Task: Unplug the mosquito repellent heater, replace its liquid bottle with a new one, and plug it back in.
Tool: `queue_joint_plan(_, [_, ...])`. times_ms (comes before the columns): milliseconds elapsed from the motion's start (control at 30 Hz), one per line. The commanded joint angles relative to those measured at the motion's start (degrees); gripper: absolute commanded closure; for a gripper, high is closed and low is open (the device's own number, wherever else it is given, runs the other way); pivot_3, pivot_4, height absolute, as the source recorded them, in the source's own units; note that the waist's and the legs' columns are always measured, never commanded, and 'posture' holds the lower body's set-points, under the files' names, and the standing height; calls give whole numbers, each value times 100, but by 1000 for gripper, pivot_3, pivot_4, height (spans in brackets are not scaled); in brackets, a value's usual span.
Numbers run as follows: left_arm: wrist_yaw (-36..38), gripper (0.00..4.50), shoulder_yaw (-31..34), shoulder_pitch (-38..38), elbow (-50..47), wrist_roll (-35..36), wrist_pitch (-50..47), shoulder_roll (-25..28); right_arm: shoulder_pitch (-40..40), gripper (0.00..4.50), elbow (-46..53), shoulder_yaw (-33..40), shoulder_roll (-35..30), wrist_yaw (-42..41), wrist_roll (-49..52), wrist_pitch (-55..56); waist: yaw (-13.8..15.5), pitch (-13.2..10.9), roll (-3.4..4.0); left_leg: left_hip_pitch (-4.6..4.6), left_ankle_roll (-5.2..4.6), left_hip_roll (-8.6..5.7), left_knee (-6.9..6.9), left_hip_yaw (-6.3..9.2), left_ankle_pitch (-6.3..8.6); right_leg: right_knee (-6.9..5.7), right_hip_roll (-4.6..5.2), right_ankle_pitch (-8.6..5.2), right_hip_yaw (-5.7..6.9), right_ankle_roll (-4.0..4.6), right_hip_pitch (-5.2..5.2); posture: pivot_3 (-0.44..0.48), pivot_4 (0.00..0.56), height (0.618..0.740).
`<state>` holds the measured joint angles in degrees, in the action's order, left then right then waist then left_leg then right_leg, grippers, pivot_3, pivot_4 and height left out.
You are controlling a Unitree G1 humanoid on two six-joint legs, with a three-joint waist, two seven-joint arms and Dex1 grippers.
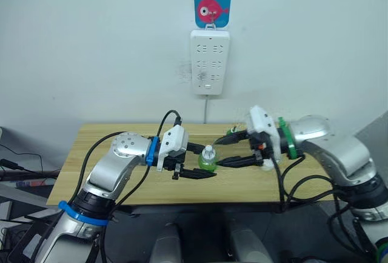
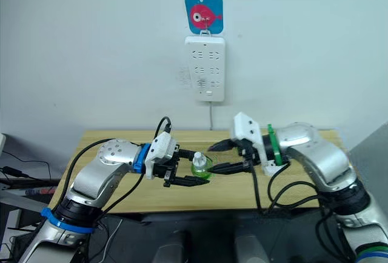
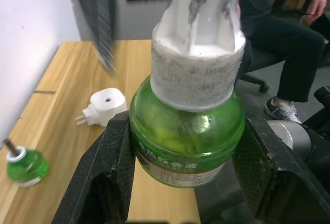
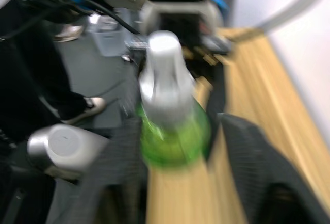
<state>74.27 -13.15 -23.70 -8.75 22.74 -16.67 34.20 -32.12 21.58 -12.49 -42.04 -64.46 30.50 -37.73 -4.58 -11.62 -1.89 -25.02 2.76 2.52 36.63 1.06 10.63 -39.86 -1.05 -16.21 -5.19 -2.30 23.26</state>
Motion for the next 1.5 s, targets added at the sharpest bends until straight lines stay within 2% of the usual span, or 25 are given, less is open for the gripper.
queue_joint_plan(33, [-101,2190,125,-50,-47,89,18,-65,382,560,747,766,-461,97,354,-219,0,0,0,0,0,-1,0,0,1,0,1,-1,1,-2,0,-109,171,740])
queue_joint_plan(100, [-128,2190,99,-114,64,36,62,-126,754,0,1306,1140,-412,590,681,-551,-9,0,0,0,-1,-1,0,0,2,0,1,-2,1,-4,0,-117,172,740])
queue_joint_plan(167, [-154,2190,59,-191,161,-3,101,-200,1103,0,1857,1290,-162,1271,811,-808,-22,0,0,1,-1,3,0,1,2,-2,-2,-3,-1,-4,0,-126,179,740])
queue_joint_plan(267, [-174,2190,21,-300,286,-48,146,-319,1397,0,2390,933,558,2567,271,-838,-58,0,0,6,-1,9,-1,-2,2,-4,-12,-3,-9,-5,1,-138,181,740])
queue_joint_plan(367, [-153,2190,-1,-351,351,-70,167,-385,1374,0,2447,392,1143,3378,-280,-822,-87,0,1,12,-1,11,-1,-11,2,-7,-17,-3,-22,-5,3,-147,182,740])
queue_joint_plan(467, [-128,2190,-28,-379,385,-82,190,-430,1284,0,2188,44,1619,3835,-603,-766,-119,0,0,12,-1,10,-2,-16,2,-4,-15,-3,-27,-5,3,-150,176,740])
queue_joint_plan(567, [-119,2190,-30,-406,396,-99,189,-464,1194,0,1986,-52,1652,3832,-807,-631,-112,0,0,10,0,7,-2,-16,2,-1,-11,-3,-26,-5,3,-148,171,740])
queue_joint_plan(667, [-100,2190,4,-408,435,-116,208,-446,1183,0,1950,456,1470,3613,-479,-762,-112,0,0,10,0,7,-3,-20,3,2,-9,-3,-28,-5,3,-149,166,740])
queue_joint_plan(833, [-108,2190,38,-374,482,-132,260,-408,1485,0,2127,1430,348,2683,269,-967,-106,0,0,10,-1,5,-8,-21,4,9,-8,-3,-27,-5,1,-151,164,740])
queue_joint_plan(933, [-111,2190,37,-365,503,-135,288,-414,1508,0,2272,1600,97,2499,667,-1092,-118,1,-1,12,-2,7,-14,-23,4,10,-9,-3,-29,-5,1,-154,164,740])
queue_joint_plan(1033, [-112,2190,15,-356,506,-143,313,-429,1375,0,2510,1334,326,2741,979,-1304,-178,1,-1,18,-2,12,-28,-22,4,11,-16,-4,-29,-3,2,-154,164,740])
queue_joint_plan(1100, [-118,2190,-1,-365,504,-147,313,-448,1226,0,2566,860,727,3100,863,-1357,-212,1,-1,19,-2,14,-32,-21,4,11,-19,-4,-30,-3,4,-155,164,740])
queue_joint_plan(1233, [-97,2190,-36,-363,480,-160,338,-460,893,0,2112,63,1247,3573,96,-1087,-249,1,-1,19,-1,15,-36,-19,4,11,-20,-5,-29,-3,6,-151,164,740])
queue_joint_plan(1333, [-120,2190,-51,-349,425,-147,303,-472,767,0,1703,67,1556,3782,-94,-961,-230,2,-2,17,-1,8,-36,-21,3,19,-12,-4,-30,-3,4,-137,163,740])
queue_joint_plan(1500, [-173,2190,17,-322,355,-88,204,-437,1107,0,1721,600,893,3246,68,-936,-178,2,-2,12,-1,2,-49,-22,4,42,0,-4,-26,-3,2,-131,165,740])
